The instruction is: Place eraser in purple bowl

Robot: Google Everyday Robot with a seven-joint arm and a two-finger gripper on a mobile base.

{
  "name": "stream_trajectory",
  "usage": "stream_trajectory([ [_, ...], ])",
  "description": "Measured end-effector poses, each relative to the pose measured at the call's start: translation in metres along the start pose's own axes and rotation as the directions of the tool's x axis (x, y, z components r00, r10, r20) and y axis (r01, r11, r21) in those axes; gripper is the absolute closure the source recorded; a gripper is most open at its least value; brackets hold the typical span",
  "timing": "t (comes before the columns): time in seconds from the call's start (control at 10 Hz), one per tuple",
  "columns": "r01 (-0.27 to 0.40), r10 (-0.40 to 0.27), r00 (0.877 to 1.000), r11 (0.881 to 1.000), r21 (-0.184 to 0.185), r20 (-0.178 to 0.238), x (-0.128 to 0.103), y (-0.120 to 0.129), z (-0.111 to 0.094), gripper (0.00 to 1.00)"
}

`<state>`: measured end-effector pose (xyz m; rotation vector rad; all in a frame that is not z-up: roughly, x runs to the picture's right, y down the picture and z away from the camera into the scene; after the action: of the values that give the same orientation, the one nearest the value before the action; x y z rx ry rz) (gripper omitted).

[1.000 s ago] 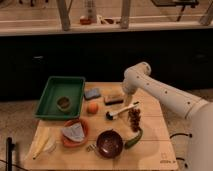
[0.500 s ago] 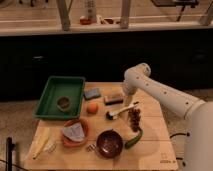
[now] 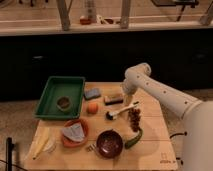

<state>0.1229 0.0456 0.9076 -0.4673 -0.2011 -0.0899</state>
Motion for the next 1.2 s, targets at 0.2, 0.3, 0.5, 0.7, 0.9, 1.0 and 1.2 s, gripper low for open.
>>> stream_trajectory([
  [0.2,0.029,-0.029,0.999,0.999,-0.017,0.018,-0.009,-0.009,0.006,0.2],
  [0.3,0.037,-0.036,0.999,0.999,-0.028,0.025,-0.011,-0.012,0.011,0.2],
  [0.5,0.047,-0.045,0.998,0.998,-0.05,0.04,-0.018,-0.018,0.024,0.2],
  [0.7,0.039,-0.036,0.998,0.997,-0.073,0.051,-0.015,-0.02,0.038,0.2],
  [0.9,0.037,-0.03,0.996,0.996,-0.087,0.082,-0.019,-0.019,0.051,0.29],
  [1.0,0.033,-0.024,0.995,0.995,-0.094,0.099,-0.018,-0.017,0.057,0.38],
  [1.2,0.045,-0.026,0.987,0.992,-0.116,0.157,-0.028,-0.014,0.074,0.69],
])
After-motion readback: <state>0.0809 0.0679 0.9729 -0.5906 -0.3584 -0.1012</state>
